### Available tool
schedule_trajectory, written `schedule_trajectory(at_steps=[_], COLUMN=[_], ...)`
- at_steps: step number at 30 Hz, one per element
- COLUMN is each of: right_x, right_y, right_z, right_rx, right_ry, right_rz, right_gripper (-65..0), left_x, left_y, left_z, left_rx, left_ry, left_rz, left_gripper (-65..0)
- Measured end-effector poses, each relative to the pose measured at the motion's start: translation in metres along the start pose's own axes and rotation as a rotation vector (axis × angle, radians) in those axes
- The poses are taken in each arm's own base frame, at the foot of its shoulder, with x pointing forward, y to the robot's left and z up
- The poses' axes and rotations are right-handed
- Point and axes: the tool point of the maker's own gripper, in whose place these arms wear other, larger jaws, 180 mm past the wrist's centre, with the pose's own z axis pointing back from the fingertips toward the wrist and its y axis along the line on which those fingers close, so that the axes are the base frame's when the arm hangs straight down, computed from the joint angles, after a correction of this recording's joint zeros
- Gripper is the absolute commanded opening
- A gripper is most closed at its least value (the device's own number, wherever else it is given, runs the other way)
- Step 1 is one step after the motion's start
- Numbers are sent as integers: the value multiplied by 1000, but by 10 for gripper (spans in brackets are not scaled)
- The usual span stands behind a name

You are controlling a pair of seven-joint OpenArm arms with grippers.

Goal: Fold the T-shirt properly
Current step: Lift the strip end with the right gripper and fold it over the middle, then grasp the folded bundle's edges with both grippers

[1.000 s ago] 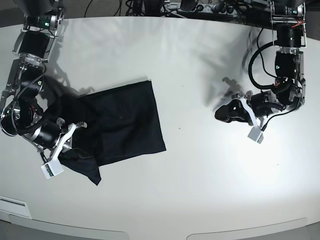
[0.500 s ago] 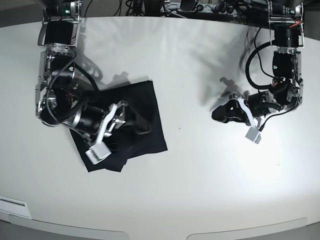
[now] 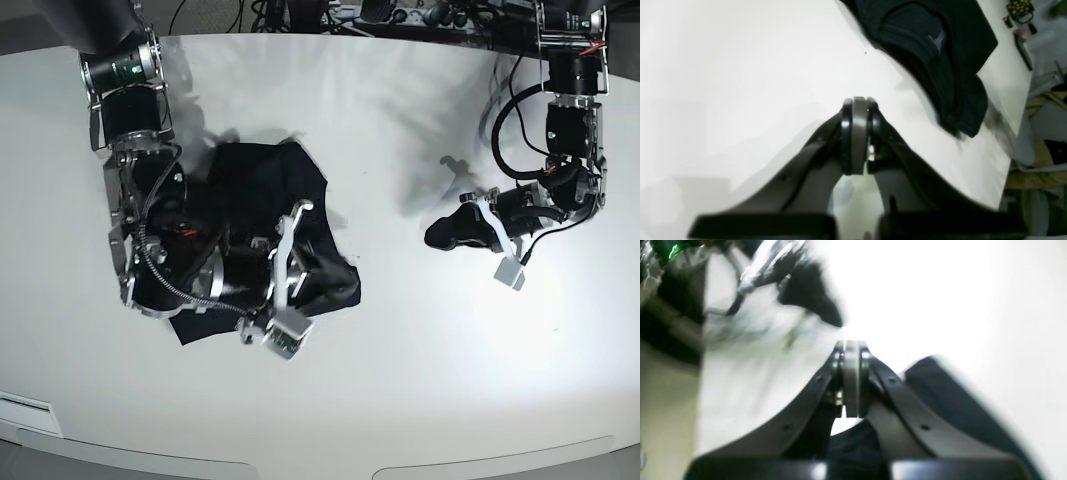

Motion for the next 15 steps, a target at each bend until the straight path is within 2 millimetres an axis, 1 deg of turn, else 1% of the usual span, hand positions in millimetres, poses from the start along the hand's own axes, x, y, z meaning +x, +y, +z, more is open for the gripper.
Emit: schedule_trajectory(at_steps=[2, 3, 5, 6, 8, 9, 10, 12, 14, 15], right_x=[13, 16, 5, -2, -10, -16, -25, -53, -83, -92], right_y=[-27, -41, -64, -74, -90, -97, -105, -123, -140, -148], right_z=[17, 26, 40, 43, 44, 41, 39, 33, 31, 29], right_rx=[-105, -163, -282, -326, -375, -389, -405, -438, -459, -467], right_ry=[-55, -78, -48, -18, -23, -26, -10, 62, 168, 202], right_rz=[8, 10, 22, 32, 26, 13, 0, -37, -68, -84], right_gripper=[-650, -650, -650, -650, -650, -650, -650, -650, -650, -650], left_x=[0, 0, 1, 3, 5, 6, 6, 10, 5, 0], left_y=[-1, -4, -16, -25, -43, -50, -60, -88, -118, -133], left_z=[0, 1, 2, 2, 0, -3, -7, -19, -35, -44], left_rx=[-6, -25, -93, -143, -223, -240, -260, -324, -385, -407], left_ry=[1, 0, -2, -6, -3, 8, 14, 5, 38, 69], left_rz=[3, 12, 34, 50, 63, 42, 18, -27, -92, -133], left_gripper=[-650, -650, -650, -650, -650, -650, -650, -650, -650, -650])
